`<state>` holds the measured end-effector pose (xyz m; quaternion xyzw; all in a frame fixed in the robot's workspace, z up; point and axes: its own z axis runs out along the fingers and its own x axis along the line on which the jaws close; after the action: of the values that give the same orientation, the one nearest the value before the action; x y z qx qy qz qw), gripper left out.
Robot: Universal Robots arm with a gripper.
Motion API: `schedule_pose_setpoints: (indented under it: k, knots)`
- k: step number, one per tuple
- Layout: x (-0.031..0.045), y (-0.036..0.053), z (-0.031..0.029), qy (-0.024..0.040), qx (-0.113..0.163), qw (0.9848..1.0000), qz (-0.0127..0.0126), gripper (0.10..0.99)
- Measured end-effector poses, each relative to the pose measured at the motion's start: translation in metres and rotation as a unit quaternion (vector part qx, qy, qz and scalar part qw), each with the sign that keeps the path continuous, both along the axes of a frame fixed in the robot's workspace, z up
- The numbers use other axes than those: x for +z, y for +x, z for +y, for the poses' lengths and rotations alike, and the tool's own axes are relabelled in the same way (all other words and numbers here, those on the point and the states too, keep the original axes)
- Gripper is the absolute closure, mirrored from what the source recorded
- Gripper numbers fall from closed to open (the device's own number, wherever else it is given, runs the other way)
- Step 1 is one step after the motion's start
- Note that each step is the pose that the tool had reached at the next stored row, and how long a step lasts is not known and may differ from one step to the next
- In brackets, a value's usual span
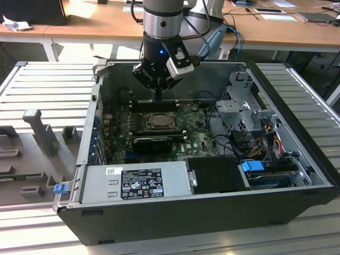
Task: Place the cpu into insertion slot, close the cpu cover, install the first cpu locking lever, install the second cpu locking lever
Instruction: 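Install the first cpu locking lever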
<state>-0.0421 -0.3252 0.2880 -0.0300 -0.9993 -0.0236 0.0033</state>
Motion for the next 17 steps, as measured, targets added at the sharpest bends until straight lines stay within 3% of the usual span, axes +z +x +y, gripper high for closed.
schedule_pose_setpoints:
  k: [17]
  knots:
    - [-0.0005, -0.0056, -0.0001, 0.0017, 0.004, 1.0000, 0.0000, 0.980]
